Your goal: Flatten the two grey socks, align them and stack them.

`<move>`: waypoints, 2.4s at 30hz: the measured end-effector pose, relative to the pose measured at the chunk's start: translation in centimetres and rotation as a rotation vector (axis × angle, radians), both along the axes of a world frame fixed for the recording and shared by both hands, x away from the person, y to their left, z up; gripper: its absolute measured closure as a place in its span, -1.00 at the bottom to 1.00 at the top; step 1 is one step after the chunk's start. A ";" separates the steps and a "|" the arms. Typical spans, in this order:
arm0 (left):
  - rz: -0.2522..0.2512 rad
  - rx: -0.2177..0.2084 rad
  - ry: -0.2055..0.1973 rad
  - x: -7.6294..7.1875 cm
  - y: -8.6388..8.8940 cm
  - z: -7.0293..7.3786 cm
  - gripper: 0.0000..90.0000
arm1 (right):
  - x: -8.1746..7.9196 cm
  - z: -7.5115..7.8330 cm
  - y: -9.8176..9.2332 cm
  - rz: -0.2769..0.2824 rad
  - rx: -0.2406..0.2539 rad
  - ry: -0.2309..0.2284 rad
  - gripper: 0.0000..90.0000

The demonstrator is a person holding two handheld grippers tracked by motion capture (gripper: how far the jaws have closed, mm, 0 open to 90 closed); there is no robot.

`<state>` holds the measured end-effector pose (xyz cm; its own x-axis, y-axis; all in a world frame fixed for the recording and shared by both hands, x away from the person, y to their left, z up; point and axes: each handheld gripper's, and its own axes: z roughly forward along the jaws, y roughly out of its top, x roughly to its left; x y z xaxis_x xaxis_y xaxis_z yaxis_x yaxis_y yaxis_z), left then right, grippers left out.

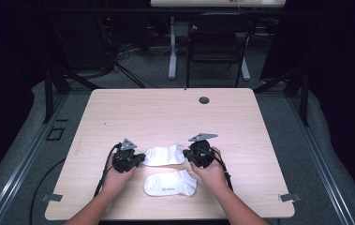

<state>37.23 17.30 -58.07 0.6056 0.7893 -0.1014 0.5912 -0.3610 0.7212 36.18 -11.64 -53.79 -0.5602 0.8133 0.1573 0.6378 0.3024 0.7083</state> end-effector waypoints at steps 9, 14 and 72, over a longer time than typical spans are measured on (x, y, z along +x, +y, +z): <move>-0.004 -0.004 0.001 0.0 0.0 0.0 0.92 | 0.1 -1.8 -0.9 -0.027 -0.013 0.042 0.99; -0.004 -0.008 0.002 -0.2 -0.1 -0.1 0.92 | 0.1 -2.5 -1.3 -0.040 -0.018 0.067 0.98; -0.026 -0.019 0.009 0.2 -0.8 0.1 0.92 | 2.1 -3.1 -2.1 -0.073 -0.002 0.097 0.92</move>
<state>37.39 16.54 -58.01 0.6248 0.7713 -0.1214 0.5883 -0.3628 0.7227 38.31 -13.70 -56.84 -0.4815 0.8519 0.2060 0.7235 0.2537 0.6420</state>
